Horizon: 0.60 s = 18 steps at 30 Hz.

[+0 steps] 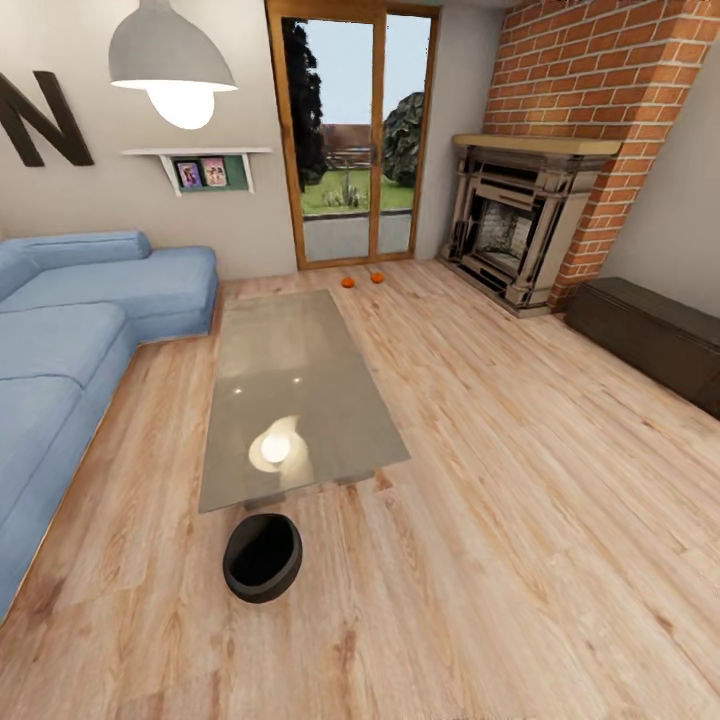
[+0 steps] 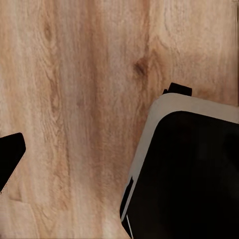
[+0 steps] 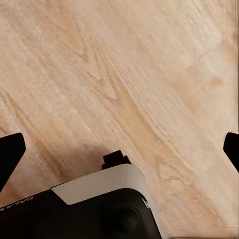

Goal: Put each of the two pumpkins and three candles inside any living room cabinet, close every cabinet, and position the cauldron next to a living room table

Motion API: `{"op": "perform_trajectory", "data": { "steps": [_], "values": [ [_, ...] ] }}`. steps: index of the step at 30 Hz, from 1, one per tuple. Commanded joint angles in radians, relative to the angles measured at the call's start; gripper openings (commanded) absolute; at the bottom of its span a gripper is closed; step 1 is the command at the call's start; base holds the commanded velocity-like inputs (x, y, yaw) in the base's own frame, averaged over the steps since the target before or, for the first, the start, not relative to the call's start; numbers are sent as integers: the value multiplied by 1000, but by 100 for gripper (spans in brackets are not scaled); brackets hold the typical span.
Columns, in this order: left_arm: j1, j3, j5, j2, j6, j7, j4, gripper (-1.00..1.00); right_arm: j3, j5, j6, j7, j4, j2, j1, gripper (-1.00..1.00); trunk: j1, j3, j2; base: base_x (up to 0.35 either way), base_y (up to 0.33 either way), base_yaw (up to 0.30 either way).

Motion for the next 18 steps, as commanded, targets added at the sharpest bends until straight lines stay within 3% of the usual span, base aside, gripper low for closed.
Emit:
{"op": "perform_trajectory", "data": {
  "steps": [1,18],
  "values": [
    [0,-9,5,0,-1,4,-1,100,7,-2,-3,-3,3,1,-1,100,0,-1,-1,0,0,-277],
    [0,-8,5,0,-1,4,-1,100,7,-1,-5,-1,3,1,-1,100,0,-1,-1,0,0,-277]
  ]
}}
